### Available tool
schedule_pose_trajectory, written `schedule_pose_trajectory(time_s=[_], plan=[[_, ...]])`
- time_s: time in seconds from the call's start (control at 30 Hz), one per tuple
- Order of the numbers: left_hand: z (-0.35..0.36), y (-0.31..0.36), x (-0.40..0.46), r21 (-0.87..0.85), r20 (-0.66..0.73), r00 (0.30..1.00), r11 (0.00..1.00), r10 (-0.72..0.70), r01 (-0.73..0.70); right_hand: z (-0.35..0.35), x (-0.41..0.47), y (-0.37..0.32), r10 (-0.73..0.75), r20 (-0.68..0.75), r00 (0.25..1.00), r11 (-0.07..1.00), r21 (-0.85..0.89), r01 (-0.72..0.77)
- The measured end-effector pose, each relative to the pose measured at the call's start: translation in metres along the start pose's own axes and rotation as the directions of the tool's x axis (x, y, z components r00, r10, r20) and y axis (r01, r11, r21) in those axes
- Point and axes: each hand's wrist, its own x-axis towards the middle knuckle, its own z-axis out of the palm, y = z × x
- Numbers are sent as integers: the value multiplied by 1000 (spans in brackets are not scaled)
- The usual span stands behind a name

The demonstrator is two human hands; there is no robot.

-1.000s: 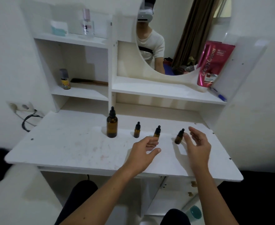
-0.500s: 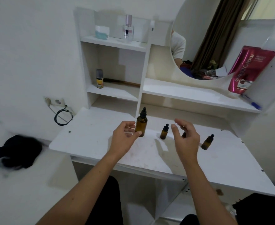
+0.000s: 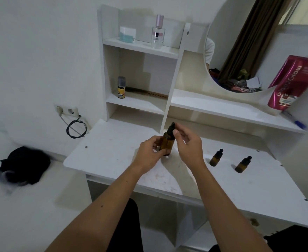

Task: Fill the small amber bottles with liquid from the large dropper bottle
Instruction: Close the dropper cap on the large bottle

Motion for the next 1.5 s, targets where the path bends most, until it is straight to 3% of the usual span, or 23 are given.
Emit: schedule_pose_trajectory(time_s=[0.23,0.47,0.6,0.77,0.93,1.07,1.2,1.5], plan=[[0,-2,1,13,-10,1000,1000,25,-25,3,6,-1,123,-79,989,988,103,-115],[1,0,0,-9,-12,1000,1000,5,-5,8,5,-5,93,-39,995,994,66,-90],[2,1,-1,11,-13,1000,1000,-8,8,7,9,-9,112,-100,989,992,70,-105],[2,1,0,1,-15,1000,1000,-10,10,7,4,-7,80,-46,996,996,47,-78],[2,0,-1,-2,-20,1000,1000,11,-11,7,6,-4,89,-123,988,996,31,-86],[3,-2,1,18,-33,999,1000,-3,4,7,6,-4,102,-38,994,992,82,-98],[2,-2,1,19,-32,999,1000,22,-22,4,10,-4,155,-71,985,981,130,-145],[3,-5,2,27,-36,999,999,37,-36,1,12,-3,151,34,988,982,110,-154]])
